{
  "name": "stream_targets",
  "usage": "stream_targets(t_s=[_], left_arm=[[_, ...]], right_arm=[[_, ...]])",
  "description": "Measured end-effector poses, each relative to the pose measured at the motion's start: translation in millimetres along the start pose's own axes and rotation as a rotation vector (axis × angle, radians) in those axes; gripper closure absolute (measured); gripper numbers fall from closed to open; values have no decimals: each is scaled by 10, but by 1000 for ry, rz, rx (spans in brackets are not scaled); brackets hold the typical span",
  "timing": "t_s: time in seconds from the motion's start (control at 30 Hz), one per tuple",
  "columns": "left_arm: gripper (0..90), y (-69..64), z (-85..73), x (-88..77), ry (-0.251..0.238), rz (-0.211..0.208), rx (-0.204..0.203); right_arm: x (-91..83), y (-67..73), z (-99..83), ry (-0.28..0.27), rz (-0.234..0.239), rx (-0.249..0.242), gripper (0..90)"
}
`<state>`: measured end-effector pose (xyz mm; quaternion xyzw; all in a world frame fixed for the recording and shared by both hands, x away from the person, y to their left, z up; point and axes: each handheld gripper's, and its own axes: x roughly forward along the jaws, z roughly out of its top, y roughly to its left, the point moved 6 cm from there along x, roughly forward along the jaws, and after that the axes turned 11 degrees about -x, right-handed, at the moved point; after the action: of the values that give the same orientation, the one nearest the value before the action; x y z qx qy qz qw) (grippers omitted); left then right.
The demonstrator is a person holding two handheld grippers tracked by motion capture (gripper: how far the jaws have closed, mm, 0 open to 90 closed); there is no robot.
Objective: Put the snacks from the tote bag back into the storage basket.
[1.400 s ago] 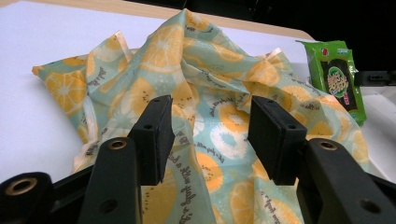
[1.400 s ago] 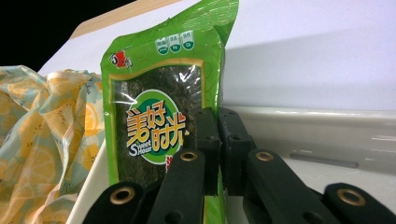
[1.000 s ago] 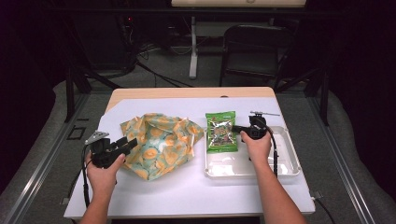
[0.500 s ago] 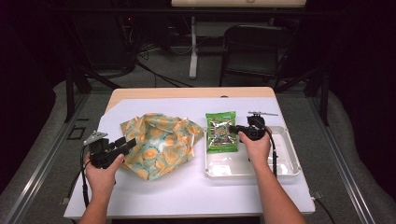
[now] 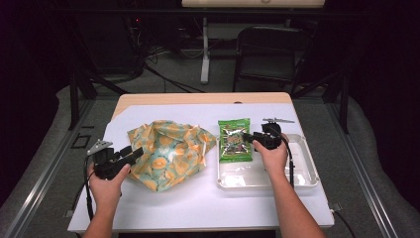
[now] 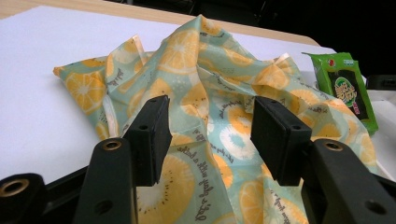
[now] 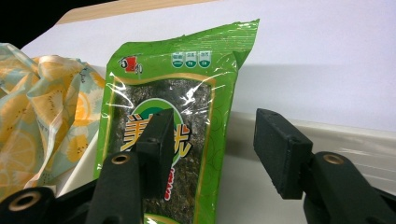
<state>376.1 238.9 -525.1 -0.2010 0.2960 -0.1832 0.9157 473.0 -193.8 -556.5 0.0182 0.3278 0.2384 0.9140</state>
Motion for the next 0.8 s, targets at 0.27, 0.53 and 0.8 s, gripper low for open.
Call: stream_targets(t_s=[0.27,0.53,0.8], left_arm=[[466,5,-2,-9,-2,-4,-4],[462,21,7,-27,-10,-2,-8],[457,11,20,-18,-19,-5,-12]], right_arm=[[-47,32,36,-23,0,-8,454],[-69,42,48,-32,-3,-17,443],[-100,65,64,-43,0,-22,434]])
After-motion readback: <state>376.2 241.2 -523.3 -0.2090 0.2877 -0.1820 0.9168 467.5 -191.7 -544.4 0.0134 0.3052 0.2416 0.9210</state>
